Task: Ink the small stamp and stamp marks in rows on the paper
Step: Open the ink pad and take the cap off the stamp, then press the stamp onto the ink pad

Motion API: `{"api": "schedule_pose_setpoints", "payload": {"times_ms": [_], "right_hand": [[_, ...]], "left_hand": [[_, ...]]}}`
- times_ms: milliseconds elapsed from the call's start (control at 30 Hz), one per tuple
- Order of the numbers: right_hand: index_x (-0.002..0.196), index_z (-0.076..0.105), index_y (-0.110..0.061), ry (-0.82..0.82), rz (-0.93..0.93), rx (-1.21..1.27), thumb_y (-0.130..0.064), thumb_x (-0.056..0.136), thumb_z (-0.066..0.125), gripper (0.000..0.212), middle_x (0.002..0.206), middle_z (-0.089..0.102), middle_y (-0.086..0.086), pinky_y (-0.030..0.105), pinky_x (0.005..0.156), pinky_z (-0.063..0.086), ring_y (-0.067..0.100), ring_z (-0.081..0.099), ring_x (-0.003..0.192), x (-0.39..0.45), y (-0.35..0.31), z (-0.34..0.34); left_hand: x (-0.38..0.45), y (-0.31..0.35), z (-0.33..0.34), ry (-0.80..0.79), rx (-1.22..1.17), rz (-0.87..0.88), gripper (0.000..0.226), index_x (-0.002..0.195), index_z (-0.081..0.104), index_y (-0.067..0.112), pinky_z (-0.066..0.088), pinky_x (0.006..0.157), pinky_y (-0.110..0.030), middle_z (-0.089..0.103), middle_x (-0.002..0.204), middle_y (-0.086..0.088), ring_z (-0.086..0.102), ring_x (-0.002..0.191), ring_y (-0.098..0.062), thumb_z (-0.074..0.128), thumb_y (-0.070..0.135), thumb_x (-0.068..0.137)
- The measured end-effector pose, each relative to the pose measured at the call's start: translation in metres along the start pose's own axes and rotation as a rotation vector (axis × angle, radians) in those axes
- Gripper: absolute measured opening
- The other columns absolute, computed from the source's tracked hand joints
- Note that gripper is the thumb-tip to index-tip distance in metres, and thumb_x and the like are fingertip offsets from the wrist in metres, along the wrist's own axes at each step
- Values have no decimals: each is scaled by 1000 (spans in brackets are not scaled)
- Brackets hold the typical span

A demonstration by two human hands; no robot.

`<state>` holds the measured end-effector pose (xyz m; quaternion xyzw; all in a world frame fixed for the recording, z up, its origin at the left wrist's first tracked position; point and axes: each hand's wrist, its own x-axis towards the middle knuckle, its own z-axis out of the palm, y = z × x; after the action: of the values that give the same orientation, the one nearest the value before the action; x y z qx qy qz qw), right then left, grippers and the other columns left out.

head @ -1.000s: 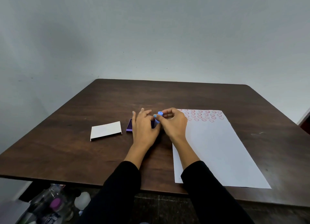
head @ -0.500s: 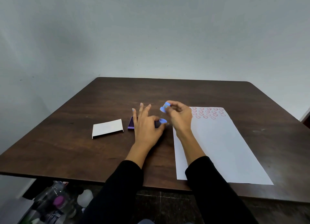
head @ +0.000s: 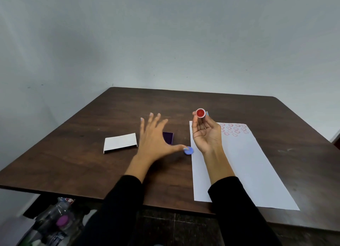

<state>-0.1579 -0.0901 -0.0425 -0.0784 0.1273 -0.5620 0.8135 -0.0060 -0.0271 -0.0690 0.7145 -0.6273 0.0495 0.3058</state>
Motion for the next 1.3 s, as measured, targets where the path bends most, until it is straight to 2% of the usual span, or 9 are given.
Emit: {"api": "schedule_pose_setpoints", "payload": {"times_ms": [100,267,400,533,767,900,1000,1100,1300], "right_hand": [[115,60,3,18,27,52,-7,79,67,38,91,73,16,29,72,61,25,72,82,1,1,-3],[101,66,0,24,72,54,-14,75,73,31,83,73,13,24,63,60,20,71,71,6,1,-5],[104,65,-4,32,68,-20,-17,71,76,37,84,71,10,17,53,54,12,62,59,5,3,-6],[95,67,-7,64,31,-110,-16,80,71,18,72,69,8,14,44,49,7,57,48,4,4,-2],[107,65,0,20,-202,-966,-1,81,68,26,80,70,6,15,57,55,11,64,60,4,17,14],[106,64,3,0,-235,-1242,2,80,68,26,79,70,8,17,57,57,9,69,62,4,28,27],[101,66,0,-23,-318,-1529,-4,78,71,24,84,73,13,21,59,58,6,68,58,2,48,29],[92,72,-9,-22,-406,-1844,-15,73,77,20,86,75,12,34,77,56,18,69,79,1,65,26],[86,73,-14,-24,-435,-1989,-23,73,78,17,86,73,8,18,57,42,16,64,74,-4,80,24]], "left_hand": [[11,-34,-13,-121,131,-28,132,144,30,18,-8,121,-45,21,158,-2,2,148,-16,47,95,39],[2,-64,-16,-192,176,-14,118,138,41,19,-6,121,-45,37,152,-1,13,147,-15,34,94,46],[0,-62,-16,-189,147,12,107,133,46,18,4,121,-44,45,146,-2,25,144,-18,36,89,53],[-1,-63,-14,-209,82,-32,96,136,42,19,19,119,-41,42,148,-3,33,141,-18,53,80,63],[-1,-62,-14,-183,52,-39,89,131,48,20,24,116,-40,47,144,0,37,138,-16,58,76,64],[0,-61,-14,-173,40,-38,87,129,49,21,25,115,-40,51,140,1,40,135,-16,59,76,63],[0,-62,-13,-164,22,-26,85,131,48,25,25,115,-43,51,139,1,42,134,-16,60,75,63],[0,-63,-13,-173,33,-10,82,130,49,28,19,117,-46,51,140,-1,39,136,-18,59,75,64],[0,-62,-15,-182,22,2,79,124,54,29,17,116,-50,55,136,0,40,136,-19,53,77,60]]}}
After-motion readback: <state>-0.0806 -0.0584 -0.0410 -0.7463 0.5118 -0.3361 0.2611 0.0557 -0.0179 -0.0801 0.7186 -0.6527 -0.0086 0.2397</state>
